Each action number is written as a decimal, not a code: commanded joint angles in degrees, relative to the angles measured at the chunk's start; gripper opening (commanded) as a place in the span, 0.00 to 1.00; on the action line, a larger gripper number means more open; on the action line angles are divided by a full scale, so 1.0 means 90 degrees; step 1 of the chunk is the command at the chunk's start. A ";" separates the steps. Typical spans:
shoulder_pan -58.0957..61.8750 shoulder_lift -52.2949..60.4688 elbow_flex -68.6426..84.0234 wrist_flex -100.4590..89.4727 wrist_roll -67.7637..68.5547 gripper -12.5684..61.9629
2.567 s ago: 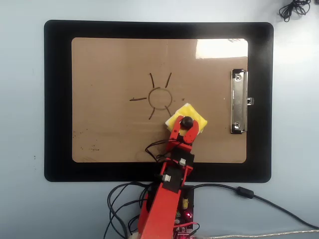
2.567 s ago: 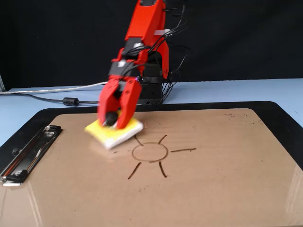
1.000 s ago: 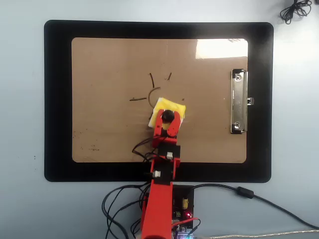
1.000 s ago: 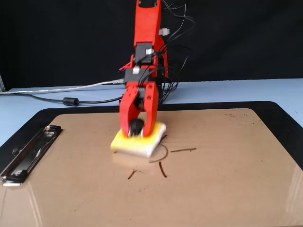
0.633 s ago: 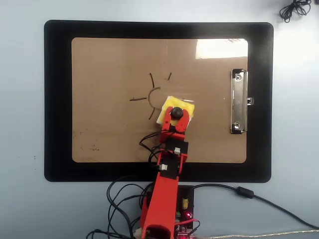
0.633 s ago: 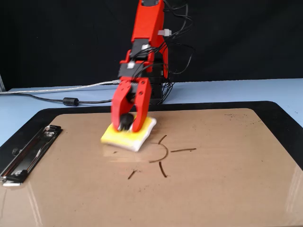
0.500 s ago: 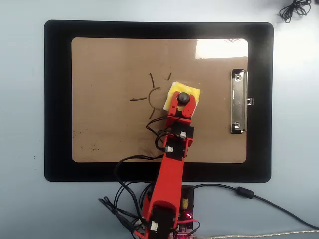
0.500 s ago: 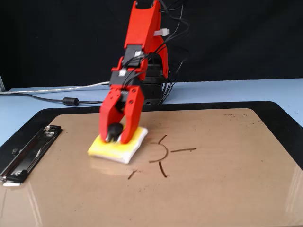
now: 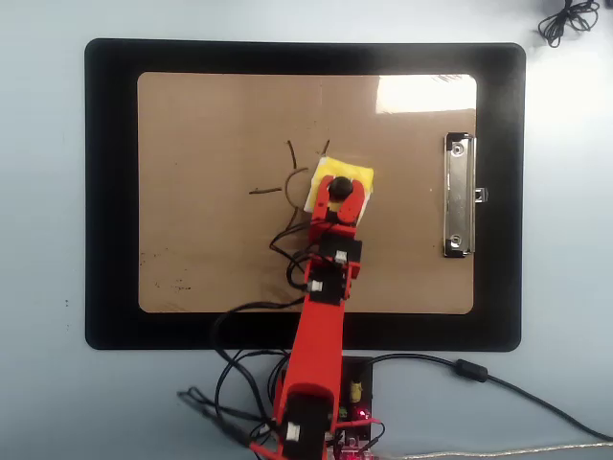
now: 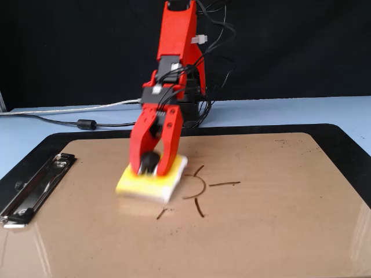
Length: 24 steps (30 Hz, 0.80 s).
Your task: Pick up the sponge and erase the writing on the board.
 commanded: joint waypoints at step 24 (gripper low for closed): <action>-0.1387 -0.1641 -0.2217 0.1104 -0.0625 0.06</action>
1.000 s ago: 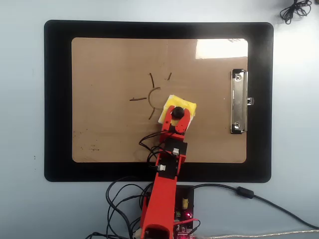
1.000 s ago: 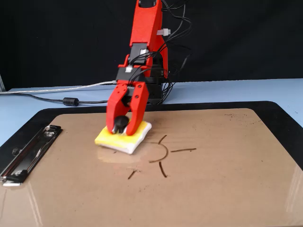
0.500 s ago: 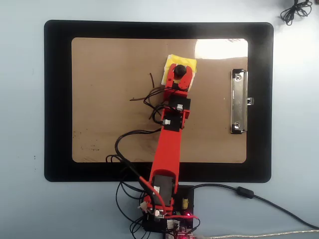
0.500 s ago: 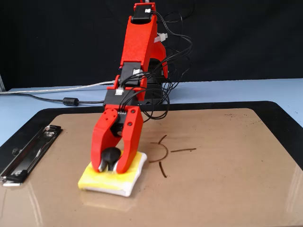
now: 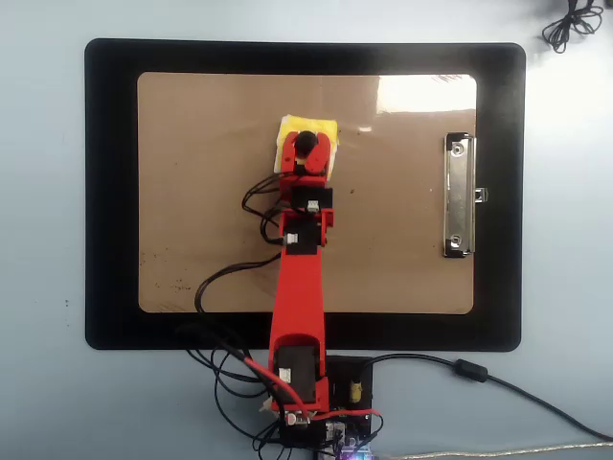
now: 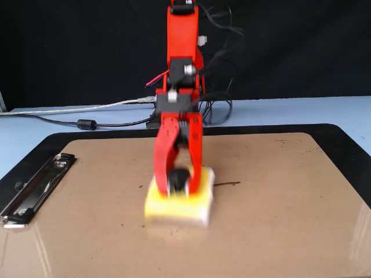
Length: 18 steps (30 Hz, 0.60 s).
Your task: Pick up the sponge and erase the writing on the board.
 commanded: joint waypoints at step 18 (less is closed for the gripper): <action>-0.0537 0.3506 0.3076 0.1299 -0.0352 0.06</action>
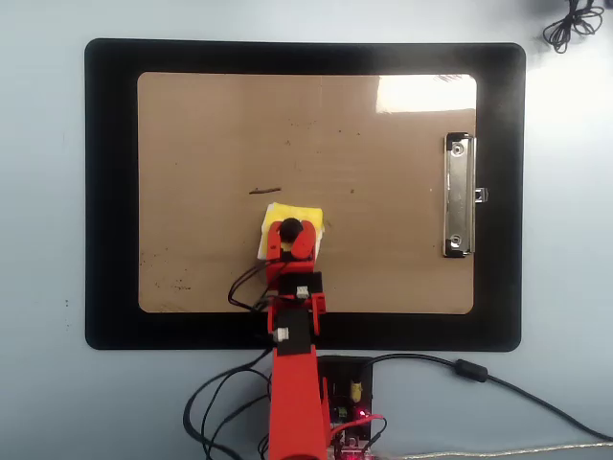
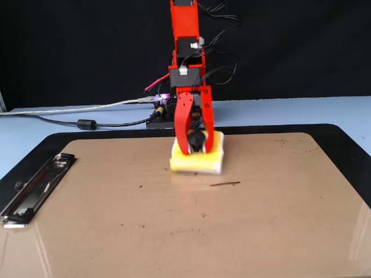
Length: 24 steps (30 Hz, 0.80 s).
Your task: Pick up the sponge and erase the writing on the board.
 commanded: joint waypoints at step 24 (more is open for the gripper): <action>-0.0244 0.0381 0.0859 -0.1084 -0.0225 0.06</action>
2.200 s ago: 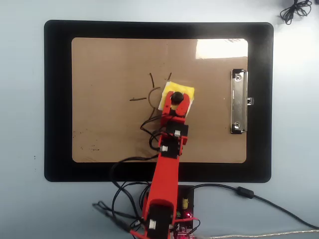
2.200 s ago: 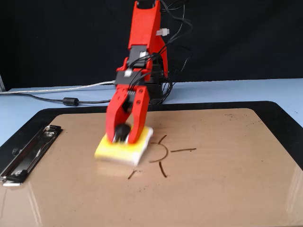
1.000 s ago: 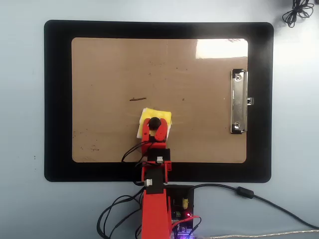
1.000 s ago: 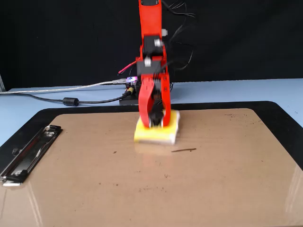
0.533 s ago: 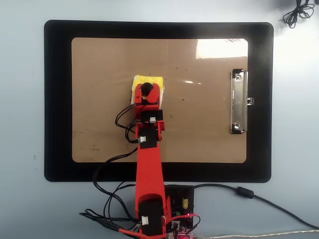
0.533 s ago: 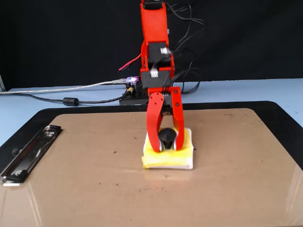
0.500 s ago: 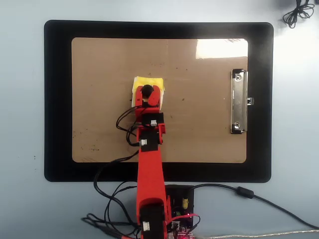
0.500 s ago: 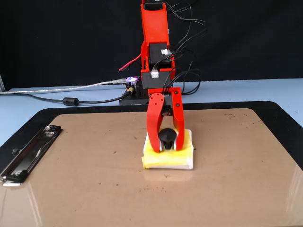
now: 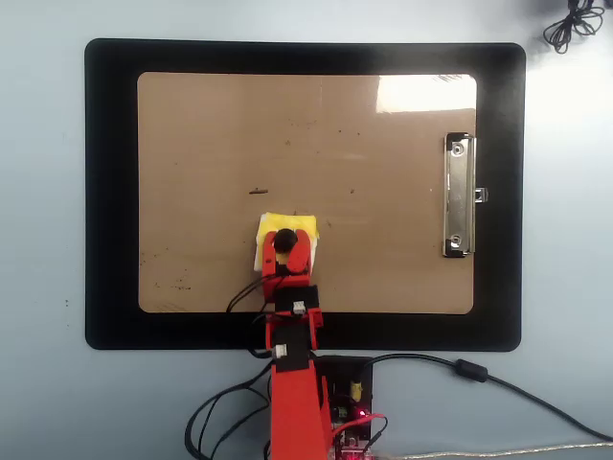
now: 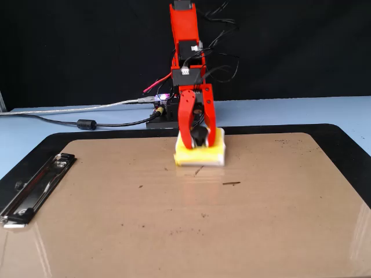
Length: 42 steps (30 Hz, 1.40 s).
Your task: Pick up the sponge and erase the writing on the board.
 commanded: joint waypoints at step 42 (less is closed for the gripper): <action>-0.1045 -0.3672 -0.3105 -0.1162 -0.0459 0.06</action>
